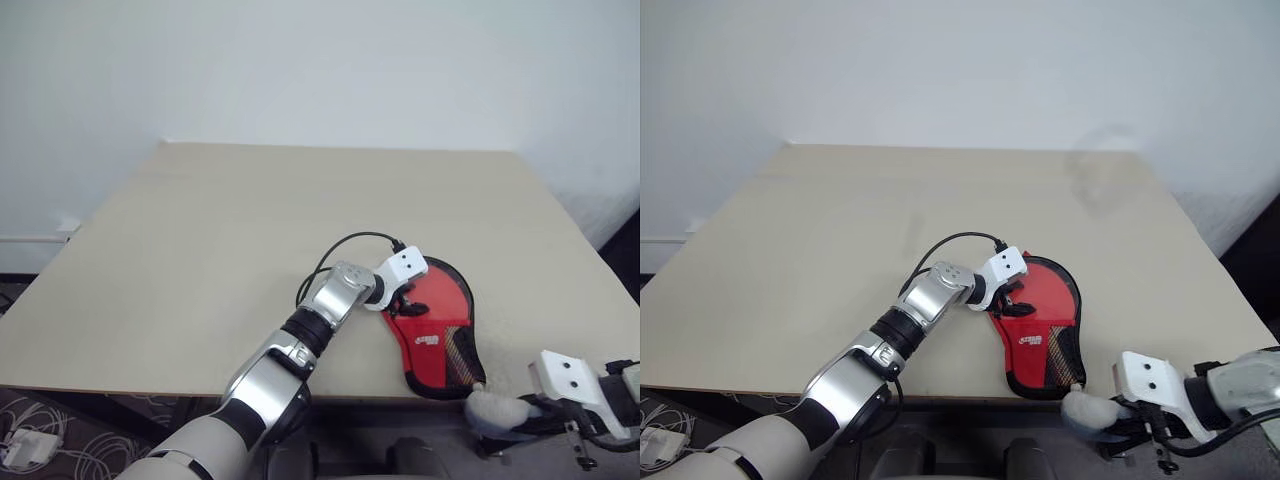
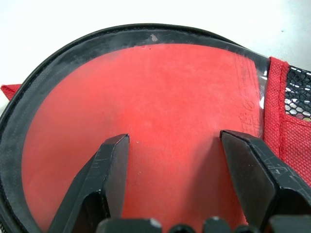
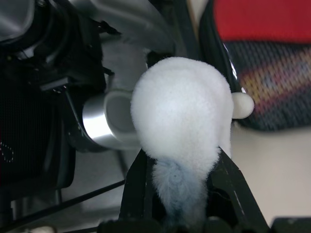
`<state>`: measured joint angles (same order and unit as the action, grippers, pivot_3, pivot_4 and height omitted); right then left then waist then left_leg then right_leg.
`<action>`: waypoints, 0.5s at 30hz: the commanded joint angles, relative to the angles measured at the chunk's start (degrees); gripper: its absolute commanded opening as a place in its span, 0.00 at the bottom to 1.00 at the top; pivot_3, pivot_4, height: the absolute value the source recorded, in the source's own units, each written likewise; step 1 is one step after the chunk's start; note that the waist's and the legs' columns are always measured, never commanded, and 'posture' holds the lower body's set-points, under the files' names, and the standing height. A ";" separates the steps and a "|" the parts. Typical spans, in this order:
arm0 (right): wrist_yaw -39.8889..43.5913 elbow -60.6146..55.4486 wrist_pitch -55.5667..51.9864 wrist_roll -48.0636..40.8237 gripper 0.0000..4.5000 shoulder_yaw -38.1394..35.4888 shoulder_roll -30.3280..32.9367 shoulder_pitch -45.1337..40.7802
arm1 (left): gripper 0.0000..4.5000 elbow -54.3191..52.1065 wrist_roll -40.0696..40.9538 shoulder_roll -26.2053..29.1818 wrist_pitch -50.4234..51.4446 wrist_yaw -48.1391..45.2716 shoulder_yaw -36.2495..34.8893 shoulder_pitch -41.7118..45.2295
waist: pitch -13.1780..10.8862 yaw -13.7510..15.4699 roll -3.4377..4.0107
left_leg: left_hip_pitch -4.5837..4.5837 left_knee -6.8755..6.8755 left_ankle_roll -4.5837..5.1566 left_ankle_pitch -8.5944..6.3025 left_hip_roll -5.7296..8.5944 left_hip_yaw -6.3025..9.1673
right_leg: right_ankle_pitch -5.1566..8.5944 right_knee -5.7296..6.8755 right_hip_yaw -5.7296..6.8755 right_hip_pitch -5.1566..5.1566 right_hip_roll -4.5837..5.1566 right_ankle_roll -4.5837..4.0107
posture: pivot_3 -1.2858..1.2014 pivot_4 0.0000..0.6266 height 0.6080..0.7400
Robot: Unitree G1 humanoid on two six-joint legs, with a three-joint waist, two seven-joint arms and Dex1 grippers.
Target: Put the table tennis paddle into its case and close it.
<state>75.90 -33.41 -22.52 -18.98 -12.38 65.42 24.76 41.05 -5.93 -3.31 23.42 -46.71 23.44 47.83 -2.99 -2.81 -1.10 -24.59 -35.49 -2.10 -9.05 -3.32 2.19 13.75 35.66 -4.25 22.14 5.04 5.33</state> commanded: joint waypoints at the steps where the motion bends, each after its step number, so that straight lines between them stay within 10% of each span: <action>1: -1.21 -3.21 -0.56 -0.60 0.07 2.77 -0.44 -2.21 | 0.70 1.45 -1.18 0.57 1.67 0.80 0.44 0.00 | 0.00 -0.01 -0.01 | 0.00 0.00 0.00 0.00 0.00 0.00 | 0.00 0.00 0.00 0.00 0.00 0.00 | 0.52 0.00 1.00; 9: -7.10 -0.88 -7.89 -3.46 0.07 3.64 -2.26 -13.41 | 0.70 1.44 -1.10 0.58 1.60 0.76 0.20 -0.15 | 0.01 -0.04 -0.03 | 0.00 -0.02 0.00 -0.01 -0.02 -0.01 | 0.00 0.00 0.02 -0.01 0.00 0.00 | 0.52 0.00 1.00; 15: -13.93 2.57 -16.58 -10.48 0.51 2.22 -8.92 -23.61 | 0.70 1.71 -0.98 0.72 1.48 0.92 -0.11 -0.11 | 0.07 -0.12 -0.06 | 0.01 -0.02 0.00 -0.01 -0.03 0.00 | 0.00 0.00 0.02 0.00 0.00 0.00 | 0.52 0.00 1.00</action>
<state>64.47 -30.93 -36.75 -26.20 -7.86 57.39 3.75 41.19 -5.89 -3.18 23.84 -46.51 22.89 47.88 -2.91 -2.93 -1.16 -24.58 -35.50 -2.10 -9.06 -3.36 2.18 13.75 35.67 -4.23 22.14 5.03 5.33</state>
